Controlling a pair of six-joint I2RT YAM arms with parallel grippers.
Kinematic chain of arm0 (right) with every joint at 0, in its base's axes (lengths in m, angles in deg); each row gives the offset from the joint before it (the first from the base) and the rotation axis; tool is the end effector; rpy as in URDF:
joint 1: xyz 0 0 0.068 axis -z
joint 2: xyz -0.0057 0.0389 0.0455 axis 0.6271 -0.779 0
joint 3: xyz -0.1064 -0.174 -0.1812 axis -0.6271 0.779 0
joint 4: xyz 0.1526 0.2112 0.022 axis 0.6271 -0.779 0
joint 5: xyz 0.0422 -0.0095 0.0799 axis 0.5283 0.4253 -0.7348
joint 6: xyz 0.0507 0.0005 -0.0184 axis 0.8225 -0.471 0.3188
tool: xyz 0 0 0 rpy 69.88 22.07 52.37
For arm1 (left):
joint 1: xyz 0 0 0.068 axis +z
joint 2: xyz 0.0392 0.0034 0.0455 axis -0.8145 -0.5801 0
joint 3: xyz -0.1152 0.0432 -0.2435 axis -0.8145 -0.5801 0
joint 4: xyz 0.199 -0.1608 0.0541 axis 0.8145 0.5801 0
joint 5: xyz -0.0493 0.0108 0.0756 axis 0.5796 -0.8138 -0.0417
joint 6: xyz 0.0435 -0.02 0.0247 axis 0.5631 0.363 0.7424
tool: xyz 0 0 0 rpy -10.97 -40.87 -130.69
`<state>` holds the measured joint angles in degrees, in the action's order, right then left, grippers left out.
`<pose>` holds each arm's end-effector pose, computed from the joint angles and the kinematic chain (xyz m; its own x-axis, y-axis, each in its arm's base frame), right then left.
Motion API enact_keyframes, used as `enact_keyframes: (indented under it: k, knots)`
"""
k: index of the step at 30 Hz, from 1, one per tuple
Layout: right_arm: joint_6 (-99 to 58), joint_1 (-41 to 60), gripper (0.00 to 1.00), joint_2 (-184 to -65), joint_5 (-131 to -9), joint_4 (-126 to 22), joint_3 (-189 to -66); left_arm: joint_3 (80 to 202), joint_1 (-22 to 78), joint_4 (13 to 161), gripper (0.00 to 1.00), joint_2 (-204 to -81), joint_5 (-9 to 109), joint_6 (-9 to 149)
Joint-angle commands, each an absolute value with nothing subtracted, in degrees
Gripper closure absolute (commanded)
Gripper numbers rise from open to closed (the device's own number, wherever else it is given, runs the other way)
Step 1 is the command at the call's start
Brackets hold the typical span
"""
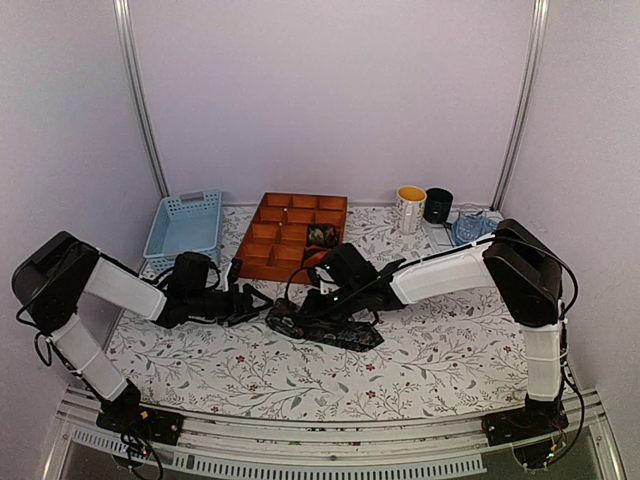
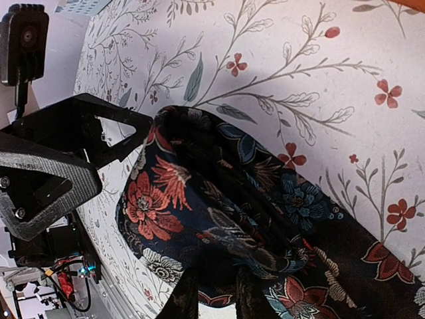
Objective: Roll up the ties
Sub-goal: Roll the tie at the center of the board.
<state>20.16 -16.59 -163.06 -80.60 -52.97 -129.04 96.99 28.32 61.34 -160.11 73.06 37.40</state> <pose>0.2451 0.3758 0.1452 -0.9394 -0.1292 -0.3175 -0.3204 0.6602 0.6793 0.2398 -0.1385 0.1192 -0.9065 -0.2141 -0.3639 0.1686 0.6066 -0.7769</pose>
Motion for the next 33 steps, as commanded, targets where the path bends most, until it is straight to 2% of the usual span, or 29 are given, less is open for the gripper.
enact_keyframes:
  k: [1, 13, 22, 33]
  knots:
    - [20.55, -15.76, 0.8, -168.27, -80.46, -52.4, -127.2, 99.54, 27.21, 59.67, 0.31, -161.91, 74.89, 37.6]
    - [20.76, -15.4, 0.8, -168.81, -81.04, -51.1, -125.84, 102.32, 26.02, 59.8, 0.32, -166.85, 77.08, 36.43]
    - [20.76, -15.36, 0.8, -168.91, -81.05, -51.1, -125.74, 103.86, 24.98, 59.71, 0.36, -168.26, 78.35, 36.25]
    - [20.69, -15.38, 0.8, -165.78, -81.98, -51.49, -125.69, 104.31, 24.15, 61.01, 0.61, -167.66, 77.11, 37.23]
